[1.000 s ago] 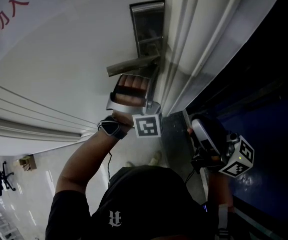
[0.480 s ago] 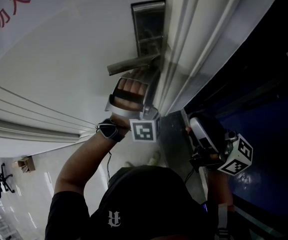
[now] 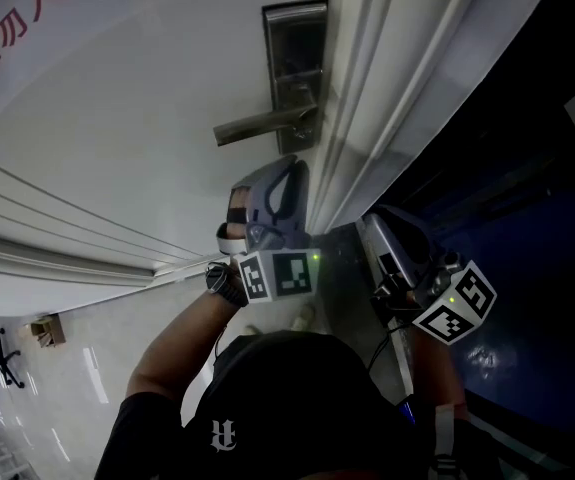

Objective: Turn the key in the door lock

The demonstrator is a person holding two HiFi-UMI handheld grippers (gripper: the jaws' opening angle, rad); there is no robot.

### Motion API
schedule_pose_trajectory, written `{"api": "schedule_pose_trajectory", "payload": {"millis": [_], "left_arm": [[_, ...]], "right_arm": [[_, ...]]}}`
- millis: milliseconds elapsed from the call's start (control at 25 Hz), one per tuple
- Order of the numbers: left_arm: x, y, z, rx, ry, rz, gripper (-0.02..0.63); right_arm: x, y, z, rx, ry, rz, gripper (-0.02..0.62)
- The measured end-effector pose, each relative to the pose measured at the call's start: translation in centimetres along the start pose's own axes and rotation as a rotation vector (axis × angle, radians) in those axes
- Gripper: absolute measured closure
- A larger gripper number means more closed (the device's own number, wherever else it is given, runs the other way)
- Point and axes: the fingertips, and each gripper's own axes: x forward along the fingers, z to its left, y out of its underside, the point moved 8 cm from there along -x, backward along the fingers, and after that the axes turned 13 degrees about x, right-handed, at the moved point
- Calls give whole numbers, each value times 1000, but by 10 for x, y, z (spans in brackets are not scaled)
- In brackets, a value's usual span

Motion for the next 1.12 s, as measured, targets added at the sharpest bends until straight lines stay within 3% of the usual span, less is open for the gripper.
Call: {"api": "schedule_pose_trajectory", "payload": {"millis": [160, 240, 320, 440, 600, 800, 1000, 1120], "left_arm": [[7, 20, 13, -606, 69, 41, 551], [11, 31, 15, -872, 108, 42, 551], [15, 34, 16, -1057, 130, 19, 549], [21, 32, 19, -1273, 156, -36, 548], [27, 29, 25, -1478, 160, -109, 543], [41, 33, 20, -1733, 153, -108, 532], [51, 36, 18, -1840, 141, -115, 529], [57, 36, 15, -1852, 131, -109, 529]], "right_arm": [[12, -1, 1, -184, 90, 22, 578], [17, 0, 0, -235, 113, 32, 580], [18, 1, -1, -232, 113, 36, 578], [17, 1, -3, -201, 104, 33, 580], [13, 0, -4, -176, 92, 32, 578], [8, -4, -5, -145, 73, 24, 578], [5, -6, -6, -120, 56, 24, 578], [3, -8, -8, -97, 46, 22, 580]]}}
